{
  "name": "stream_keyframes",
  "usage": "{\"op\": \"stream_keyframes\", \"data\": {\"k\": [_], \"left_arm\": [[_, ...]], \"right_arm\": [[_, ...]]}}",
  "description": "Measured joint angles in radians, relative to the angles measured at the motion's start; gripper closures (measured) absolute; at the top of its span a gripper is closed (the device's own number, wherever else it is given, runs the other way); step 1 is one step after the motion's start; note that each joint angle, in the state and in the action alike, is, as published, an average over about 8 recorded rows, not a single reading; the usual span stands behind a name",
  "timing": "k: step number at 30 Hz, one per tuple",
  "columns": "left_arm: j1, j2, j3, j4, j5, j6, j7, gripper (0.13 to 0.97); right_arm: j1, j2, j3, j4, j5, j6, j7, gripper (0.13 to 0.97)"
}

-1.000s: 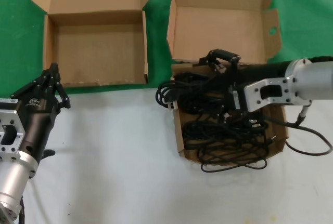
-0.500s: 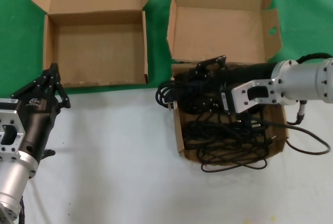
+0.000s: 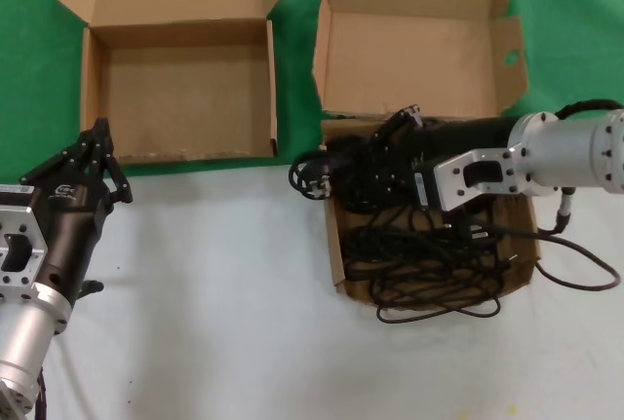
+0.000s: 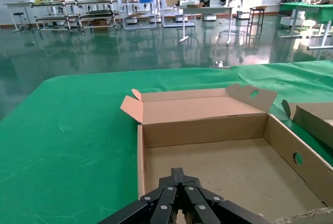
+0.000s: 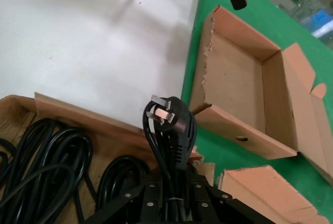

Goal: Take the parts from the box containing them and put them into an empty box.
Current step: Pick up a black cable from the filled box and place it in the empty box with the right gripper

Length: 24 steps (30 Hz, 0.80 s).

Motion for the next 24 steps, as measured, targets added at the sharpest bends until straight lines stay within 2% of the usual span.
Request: {"op": "stream_keyframes", "data": {"k": [4, 11, 15, 19, 24], "left_arm": [[0.0, 0.0, 0.0, 0.0, 0.0, 0.0, 0.0, 0.952], [0.0, 0.0, 0.0, 0.0, 0.0, 0.0, 0.0, 0.952], [0.0, 0.0, 0.0, 0.0, 0.0, 0.0, 0.0, 0.952], [0.0, 0.0, 0.0, 0.0, 0.0, 0.0, 0.0, 0.952], [0.0, 0.0, 0.0, 0.0, 0.0, 0.0, 0.0, 0.952]], "right_arm": [[-0.003, 0.009, 0.015, 0.034, 0.002, -0.005, 0.018, 0.879], [0.015, 0.028, 0.055, 0.159, 0.007, -0.042, 0.118, 0.883], [0.05, 0.006, 0.063, 0.197, -0.003, -0.057, 0.167, 0.888], [0.099, -0.049, 0.051, 0.171, -0.022, -0.053, 0.179, 0.89], [0.162, -0.149, 0.022, 0.067, -0.036, -0.024, 0.152, 0.89]]}}
